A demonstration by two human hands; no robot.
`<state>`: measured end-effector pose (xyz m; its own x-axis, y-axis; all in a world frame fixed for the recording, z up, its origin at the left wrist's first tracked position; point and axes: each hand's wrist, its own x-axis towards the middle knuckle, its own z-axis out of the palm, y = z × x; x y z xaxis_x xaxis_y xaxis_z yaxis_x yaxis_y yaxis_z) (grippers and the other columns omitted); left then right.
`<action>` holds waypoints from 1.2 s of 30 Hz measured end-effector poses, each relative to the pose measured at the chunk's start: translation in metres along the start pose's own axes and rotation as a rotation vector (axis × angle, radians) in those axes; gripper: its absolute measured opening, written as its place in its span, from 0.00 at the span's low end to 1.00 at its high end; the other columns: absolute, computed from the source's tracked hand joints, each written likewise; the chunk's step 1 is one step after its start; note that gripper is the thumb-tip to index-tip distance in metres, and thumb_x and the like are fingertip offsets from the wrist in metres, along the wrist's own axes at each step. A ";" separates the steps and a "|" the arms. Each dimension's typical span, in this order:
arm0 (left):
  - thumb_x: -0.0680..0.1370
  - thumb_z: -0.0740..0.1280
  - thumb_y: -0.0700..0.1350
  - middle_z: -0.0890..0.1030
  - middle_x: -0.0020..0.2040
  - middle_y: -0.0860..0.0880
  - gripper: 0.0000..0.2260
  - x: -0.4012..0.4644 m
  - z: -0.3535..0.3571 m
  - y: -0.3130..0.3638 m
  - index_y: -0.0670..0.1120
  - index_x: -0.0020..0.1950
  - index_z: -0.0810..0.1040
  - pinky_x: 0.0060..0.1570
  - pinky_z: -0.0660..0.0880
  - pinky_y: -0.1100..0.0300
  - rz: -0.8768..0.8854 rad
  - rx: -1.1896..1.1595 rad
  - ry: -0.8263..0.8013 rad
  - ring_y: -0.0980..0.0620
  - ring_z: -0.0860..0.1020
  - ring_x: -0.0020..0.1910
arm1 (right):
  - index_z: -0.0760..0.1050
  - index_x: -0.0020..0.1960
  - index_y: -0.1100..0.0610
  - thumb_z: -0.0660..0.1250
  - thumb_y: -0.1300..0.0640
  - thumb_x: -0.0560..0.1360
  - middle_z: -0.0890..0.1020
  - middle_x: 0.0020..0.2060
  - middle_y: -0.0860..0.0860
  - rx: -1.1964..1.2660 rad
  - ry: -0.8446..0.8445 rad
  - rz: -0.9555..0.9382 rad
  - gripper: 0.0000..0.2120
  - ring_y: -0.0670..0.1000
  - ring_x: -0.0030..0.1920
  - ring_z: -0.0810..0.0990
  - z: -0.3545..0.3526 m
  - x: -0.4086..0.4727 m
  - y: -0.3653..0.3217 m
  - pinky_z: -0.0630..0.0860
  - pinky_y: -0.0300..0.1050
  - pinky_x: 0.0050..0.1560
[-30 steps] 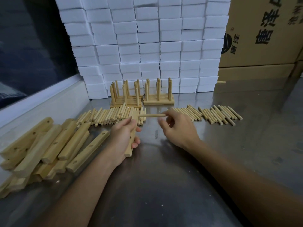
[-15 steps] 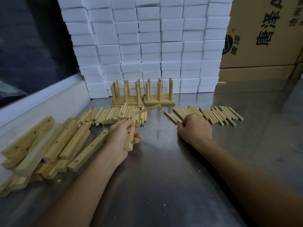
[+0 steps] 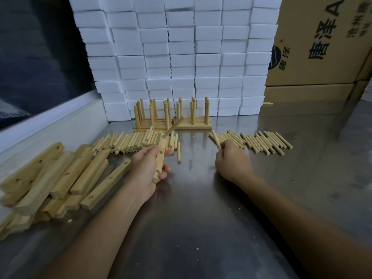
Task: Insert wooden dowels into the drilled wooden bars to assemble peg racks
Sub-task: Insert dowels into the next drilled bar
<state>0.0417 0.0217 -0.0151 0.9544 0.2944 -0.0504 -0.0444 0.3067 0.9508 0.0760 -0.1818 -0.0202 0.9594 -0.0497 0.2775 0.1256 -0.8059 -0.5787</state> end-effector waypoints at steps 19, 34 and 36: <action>0.84 0.59 0.41 0.86 0.44 0.41 0.07 -0.002 -0.001 0.002 0.42 0.58 0.75 0.18 0.65 0.63 -0.023 0.026 -0.025 0.49 0.73 0.23 | 0.63 0.75 0.49 0.55 0.69 0.81 0.73 0.55 0.48 0.678 -0.087 0.025 0.27 0.45 0.47 0.74 0.003 -0.004 -0.009 0.73 0.37 0.41; 0.79 0.59 0.35 0.83 0.42 0.41 0.12 -0.002 -0.002 0.003 0.38 0.61 0.76 0.18 0.65 0.64 -0.047 -0.090 -0.074 0.51 0.74 0.25 | 0.84 0.55 0.52 0.70 0.50 0.77 0.84 0.43 0.44 0.531 0.141 -0.076 0.10 0.44 0.45 0.81 0.005 -0.010 -0.013 0.80 0.47 0.50; 0.81 0.59 0.37 0.84 0.47 0.40 0.12 -0.002 0.000 0.003 0.42 0.63 0.76 0.19 0.68 0.63 -0.058 -0.097 -0.080 0.51 0.75 0.25 | 0.84 0.53 0.53 0.70 0.51 0.78 0.83 0.40 0.42 0.537 0.161 -0.073 0.09 0.42 0.42 0.81 0.005 -0.009 -0.012 0.79 0.41 0.47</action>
<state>0.0394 0.0219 -0.0123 0.9764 0.2020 -0.0764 -0.0130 0.4079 0.9129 0.0674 -0.1687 -0.0199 0.8980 -0.1283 0.4208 0.3417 -0.3993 -0.8508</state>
